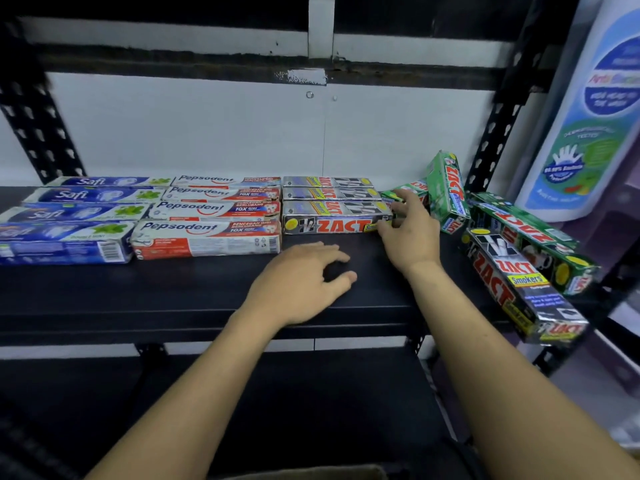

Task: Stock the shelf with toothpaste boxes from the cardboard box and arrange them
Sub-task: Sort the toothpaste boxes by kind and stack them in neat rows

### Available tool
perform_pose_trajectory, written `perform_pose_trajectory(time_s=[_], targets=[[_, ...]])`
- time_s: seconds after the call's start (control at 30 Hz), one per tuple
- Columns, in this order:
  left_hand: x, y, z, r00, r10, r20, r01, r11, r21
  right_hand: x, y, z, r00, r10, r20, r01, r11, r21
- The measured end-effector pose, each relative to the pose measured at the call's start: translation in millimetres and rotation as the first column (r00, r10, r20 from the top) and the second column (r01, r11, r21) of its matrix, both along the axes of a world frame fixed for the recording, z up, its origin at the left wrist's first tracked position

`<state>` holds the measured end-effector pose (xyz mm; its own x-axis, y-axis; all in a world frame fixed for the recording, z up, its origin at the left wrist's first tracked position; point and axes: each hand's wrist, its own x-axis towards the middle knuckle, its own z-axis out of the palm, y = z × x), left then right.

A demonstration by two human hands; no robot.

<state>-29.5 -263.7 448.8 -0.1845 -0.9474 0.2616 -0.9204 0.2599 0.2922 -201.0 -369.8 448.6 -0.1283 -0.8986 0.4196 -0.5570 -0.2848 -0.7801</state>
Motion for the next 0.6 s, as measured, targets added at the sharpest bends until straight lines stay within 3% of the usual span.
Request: perform_pose_trajectory(time_s=[0.13, 0.3, 0.5, 0.6], targets=[[1, 0, 2, 0.999, -0.004, -0.042, 0.005, 1.0, 0.015, -5, 22, 4, 0.996, -0.004, -0.091, 0.002, 1.0, -0.026], [2, 1, 3, 0.996, -0.007, -0.086, 0.009, 1.0, 0.021, -33, 65, 15, 0.947, -0.058, -0.316, 0.02, 0.992, -0.122], [4, 1, 3, 0.99, 0.003, -0.142, 0.0, 1.0, 0.023, -90, 104, 47, 0.826, -0.197, -0.528, 0.184, 0.98, -0.079], [3, 3, 5, 0.989, 0.011, -0.146, -0.006, 0.999, 0.038, -112, 123, 46, 0.825, -0.136, -0.548, 0.172, 0.985, 0.015]])
